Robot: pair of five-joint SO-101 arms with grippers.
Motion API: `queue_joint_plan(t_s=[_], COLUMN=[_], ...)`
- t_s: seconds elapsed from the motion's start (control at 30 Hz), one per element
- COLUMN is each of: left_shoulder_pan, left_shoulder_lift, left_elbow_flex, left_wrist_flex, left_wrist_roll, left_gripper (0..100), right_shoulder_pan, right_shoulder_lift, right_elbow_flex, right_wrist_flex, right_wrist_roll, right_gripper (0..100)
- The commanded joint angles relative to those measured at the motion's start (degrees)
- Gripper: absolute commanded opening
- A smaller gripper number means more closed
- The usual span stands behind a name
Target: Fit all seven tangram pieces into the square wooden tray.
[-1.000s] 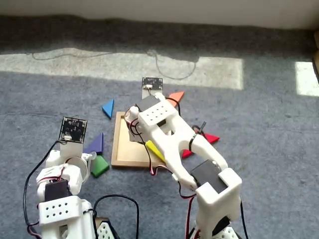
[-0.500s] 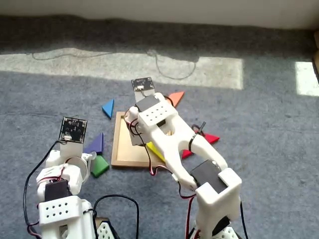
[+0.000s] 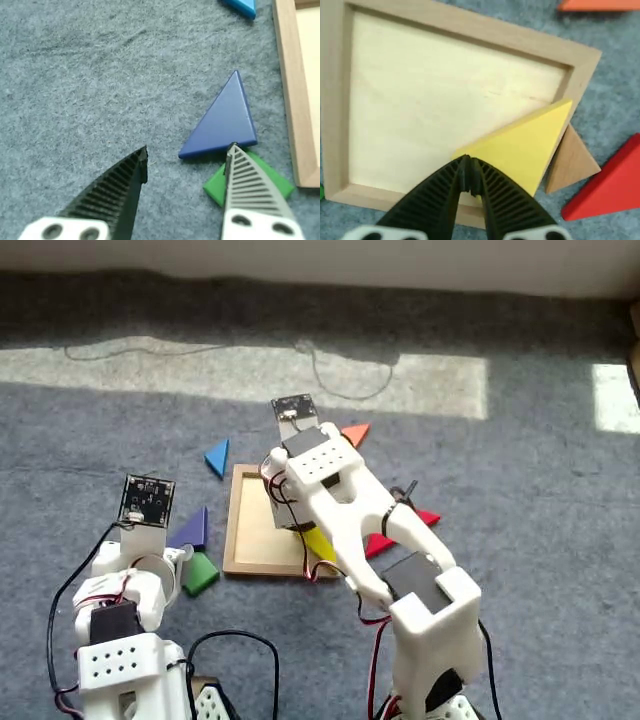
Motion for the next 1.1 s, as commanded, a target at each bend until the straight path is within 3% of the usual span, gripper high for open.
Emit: queue_joint_plan(t_s=[0.0,0.27,0.37,0.7,0.93,1.07], left_shoulder_pan=[0.5,0.5,0.5,0.5,0.5,0.5], left_shoulder_lift=[-0.7,-0.7,-0.7,-0.7,-0.7,-0.7], left_elbow_flex=[-0.4,-0.4,-0.4,-0.4,-0.3,-0.3], left_wrist_flex=[-1.2,-1.2,-1.2,-1.2,-1.2,-1.2], left_wrist_roll=[0.4,0.4,0.4,0.4,0.4,0.4], left_gripper=[26,26,26,26,26,26], right_shoulder_pan=[0.7,-2.3,-2.2,1.5,6.6,10.3], right_shoulder_lift=[4.2,6.3,6.0,-3.5,-10.3,-10.4], right_elbow_flex=[-2.8,-8.3,-10.2,-14.5,-8.0,-4.4], right_wrist_flex=[-2.0,-1.8,-1.8,7.2,9.1,8.9], right_wrist_roll=[0.7,0.9,4.3,5.5,6.0,14.2], right_gripper=[2.0,2.0,2.0,1.6,1.5,1.5])
